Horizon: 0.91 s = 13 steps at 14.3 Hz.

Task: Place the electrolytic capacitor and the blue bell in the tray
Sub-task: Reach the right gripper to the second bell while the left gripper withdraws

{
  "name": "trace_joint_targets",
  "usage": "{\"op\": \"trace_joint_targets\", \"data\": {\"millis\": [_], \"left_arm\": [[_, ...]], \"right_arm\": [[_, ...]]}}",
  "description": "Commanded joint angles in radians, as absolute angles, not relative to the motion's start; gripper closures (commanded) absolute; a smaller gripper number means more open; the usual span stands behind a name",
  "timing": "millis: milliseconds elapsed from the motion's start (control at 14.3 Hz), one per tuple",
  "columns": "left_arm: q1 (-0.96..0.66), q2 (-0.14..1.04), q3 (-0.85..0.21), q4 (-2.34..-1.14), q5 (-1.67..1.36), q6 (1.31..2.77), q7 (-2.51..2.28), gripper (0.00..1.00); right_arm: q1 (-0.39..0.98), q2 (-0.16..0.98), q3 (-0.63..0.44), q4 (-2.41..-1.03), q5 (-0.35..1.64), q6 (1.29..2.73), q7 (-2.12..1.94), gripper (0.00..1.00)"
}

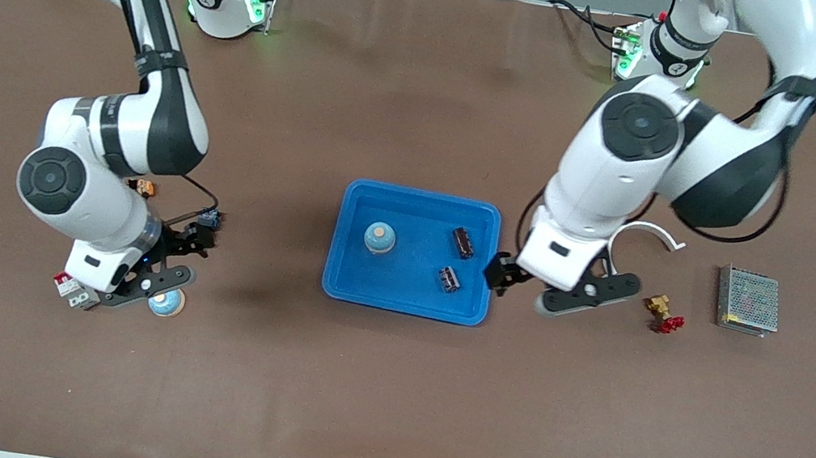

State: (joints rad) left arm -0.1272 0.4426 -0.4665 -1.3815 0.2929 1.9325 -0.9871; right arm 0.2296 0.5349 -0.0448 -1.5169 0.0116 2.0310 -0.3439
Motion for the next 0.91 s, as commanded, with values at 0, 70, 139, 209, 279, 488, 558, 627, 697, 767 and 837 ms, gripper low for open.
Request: {"op": "trace_joint_targets", "data": {"millis": [0, 70, 139, 209, 279, 488, 558, 627, 697, 767, 837], "left_arm": [[-0.062, 0.364, -0.474, -1.402, 0.266, 1.837, -0.892, 0.00], [-0.039, 0.344, -0.472, -1.402, 0.238, 1.806, -0.844, 0.00], [-0.017, 0.328, -0.472, -1.402, 0.224, 1.772, -0.801, 0.00], [0.001, 0.313, -0.472, -1.402, 0.224, 1.740, -0.761, 0.00], [0.024, 0.302, -0.472, -1.402, 0.224, 1.711, -0.714, 0.00], [0.081, 0.266, -0.472, -1.402, 0.222, 1.642, -0.579, 0.00], [0.101, 0.258, -0.474, -1.402, 0.222, 1.616, -0.530, 0.00], [0.110, 0.249, -0.474, -1.402, 0.222, 1.594, -0.490, 0.00], [0.120, 0.239, -0.472, -1.402, 0.221, 1.580, -0.464, 0.00], [0.135, 0.236, -0.474, -1.402, 0.221, 1.559, -0.447, 0.00], [0.143, 0.227, -0.474, -1.401, 0.221, 1.537, -0.428, 0.00]], "right_arm": [[0.172, 0.587, -0.023, -1.508, 0.005, 2.089, -0.463, 0.00], [0.157, 0.606, -0.023, -1.508, 0.006, 2.115, -0.501, 0.00], [0.146, 0.627, -0.023, -1.508, 0.008, 2.144, -0.538, 0.00], [0.138, 0.647, -0.021, -1.508, 0.009, 2.176, -0.572, 0.00], [0.134, 0.667, -0.021, -1.508, 0.011, 2.213, -0.595, 0.00], [0.133, 0.706, -0.021, -1.508, 0.025, 2.270, -0.633, 0.00], [0.133, 0.715, -0.021, -1.508, 0.025, 2.287, -0.649, 0.00], [0.132, 0.729, -0.021, -1.508, 0.026, 2.308, -0.679, 0.00], [0.127, 0.741, -0.020, -1.508, 0.026, 2.333, -0.707, 0.00], [0.120, 0.750, -0.020, -1.508, 0.028, 2.344, -0.731, 0.00], [0.118, 0.755, -0.020, -1.508, 0.029, 2.345, -0.753, 0.00]]}}
